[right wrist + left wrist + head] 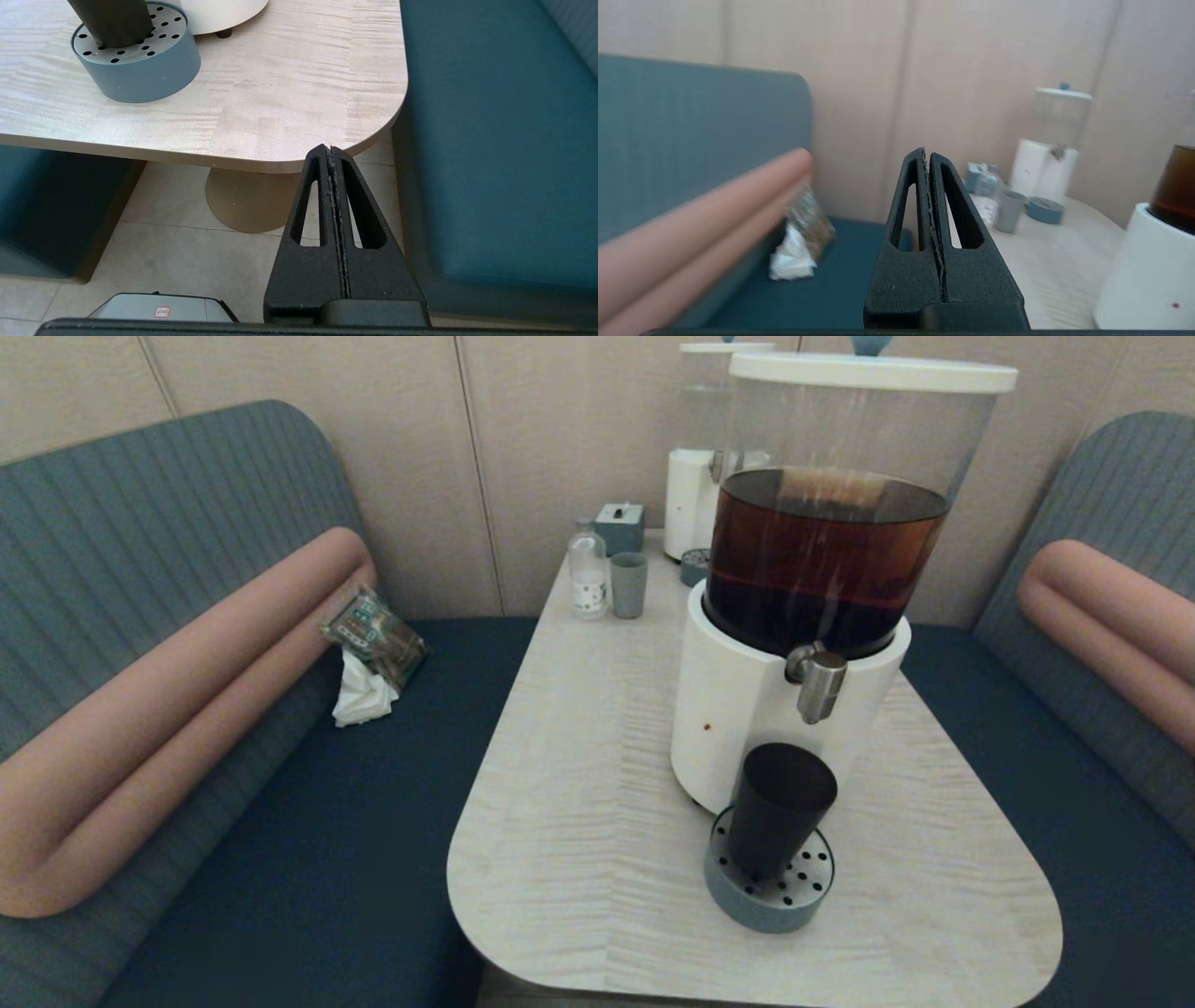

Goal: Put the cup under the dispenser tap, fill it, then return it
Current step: Turn on the faucet

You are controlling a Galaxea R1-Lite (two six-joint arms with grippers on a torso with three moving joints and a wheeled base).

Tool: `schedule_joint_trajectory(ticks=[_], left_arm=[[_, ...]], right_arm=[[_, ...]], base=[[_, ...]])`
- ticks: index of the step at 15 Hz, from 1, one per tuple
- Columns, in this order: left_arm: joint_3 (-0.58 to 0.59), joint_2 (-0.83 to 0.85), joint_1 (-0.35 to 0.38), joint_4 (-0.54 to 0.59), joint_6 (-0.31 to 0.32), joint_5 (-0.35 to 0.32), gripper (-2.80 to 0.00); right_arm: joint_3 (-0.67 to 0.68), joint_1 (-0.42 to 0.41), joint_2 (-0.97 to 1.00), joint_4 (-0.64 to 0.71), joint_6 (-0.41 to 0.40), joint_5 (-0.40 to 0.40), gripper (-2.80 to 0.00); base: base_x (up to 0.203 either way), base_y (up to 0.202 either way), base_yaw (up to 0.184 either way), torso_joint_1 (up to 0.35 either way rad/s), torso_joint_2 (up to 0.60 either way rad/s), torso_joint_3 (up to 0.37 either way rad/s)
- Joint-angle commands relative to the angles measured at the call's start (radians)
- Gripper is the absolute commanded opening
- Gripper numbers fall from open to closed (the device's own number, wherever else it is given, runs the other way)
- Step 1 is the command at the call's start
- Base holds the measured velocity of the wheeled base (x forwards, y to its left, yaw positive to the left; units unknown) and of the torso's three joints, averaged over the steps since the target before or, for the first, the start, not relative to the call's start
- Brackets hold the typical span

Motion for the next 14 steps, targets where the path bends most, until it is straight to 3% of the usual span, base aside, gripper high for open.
schedule_joint_trajectory(ticks=[1, 6, 10, 14], left_arm=[[0.028, -0.196, 0.055, 0.048, -0.013, -0.008, -2.8], [0.007, -0.217, 0.076, -0.1, -0.011, 0.003, -2.8], [0.001, -0.221, 0.076, -0.251, 0.073, 0.002, -2.8], [0.032, -0.292, 0.066, -0.197, 0.055, -0.029, -2.8]], right_arm=[[0.0, 0.0, 0.002, 0.001, 0.0, 0.0, -2.8], [0.0, 0.0, 0.002, 0.001, 0.0, 0.0, -2.8], [0.0, 0.0, 0.002, 0.001, 0.0, 0.0, -2.8], [0.0, 0.0, 0.002, 0.001, 0.0, 0.0, -2.8]], base=[[0.0, 0.0, 0.0, 0.0, 0.0, 0.0], [0.0, 0.0, 0.0, 0.0, 0.0, 0.0], [0.0, 0.0, 0.0, 0.0, 0.0, 0.0], [0.0, 0.0, 0.0, 0.0, 0.0, 0.0]])
